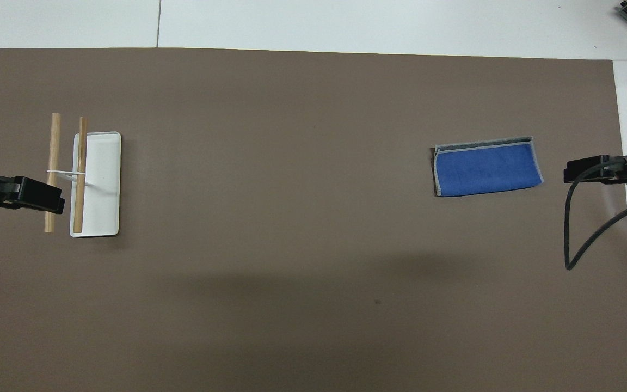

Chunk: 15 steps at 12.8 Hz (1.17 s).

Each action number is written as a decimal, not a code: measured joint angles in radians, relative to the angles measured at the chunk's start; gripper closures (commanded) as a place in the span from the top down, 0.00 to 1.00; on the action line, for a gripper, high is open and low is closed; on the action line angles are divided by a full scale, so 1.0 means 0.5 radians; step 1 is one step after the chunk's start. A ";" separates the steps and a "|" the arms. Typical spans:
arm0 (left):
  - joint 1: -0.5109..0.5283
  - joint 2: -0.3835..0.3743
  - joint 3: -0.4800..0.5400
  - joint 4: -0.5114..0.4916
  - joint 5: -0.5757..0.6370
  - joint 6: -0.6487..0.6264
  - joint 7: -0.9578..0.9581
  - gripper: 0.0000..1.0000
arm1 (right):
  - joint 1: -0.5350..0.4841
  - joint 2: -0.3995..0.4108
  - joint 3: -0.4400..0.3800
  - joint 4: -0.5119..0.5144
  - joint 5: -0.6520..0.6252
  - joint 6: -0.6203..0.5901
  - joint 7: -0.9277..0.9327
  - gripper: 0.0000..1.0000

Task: Right arm passes towel to left arm to hang
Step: 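Reach the right gripper to the blue towel's edge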

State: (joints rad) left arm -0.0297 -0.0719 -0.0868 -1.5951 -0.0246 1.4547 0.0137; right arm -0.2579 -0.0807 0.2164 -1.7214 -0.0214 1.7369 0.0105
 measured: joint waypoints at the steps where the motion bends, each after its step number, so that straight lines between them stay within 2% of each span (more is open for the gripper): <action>1: 0.000 0.000 0.000 0.000 0.000 0.000 0.000 1.00 | 0.000 0.000 0.000 -0.001 -0.001 0.003 0.000 1.00; 8: 0.000 0.000 0.000 0.000 0.000 0.000 0.000 1.00 | -0.013 -0.019 0.001 -0.110 0.002 0.044 -0.091 1.00; 12: 0.000 0.000 0.000 0.000 0.000 0.000 0.000 1.00 | -0.090 -0.001 -0.008 -0.413 0.002 0.506 -0.343 1.00; 15: 0.000 0.000 0.000 0.000 0.000 0.000 0.000 1.00 | -0.187 0.183 -0.012 -0.496 0.002 0.738 -0.356 1.00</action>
State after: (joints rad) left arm -0.0297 -0.0719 -0.0868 -1.5951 -0.0246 1.4545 0.0137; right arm -0.3515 0.0108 0.2106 -1.9693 -0.0204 2.1060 -0.1677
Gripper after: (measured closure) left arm 0.000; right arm 0.000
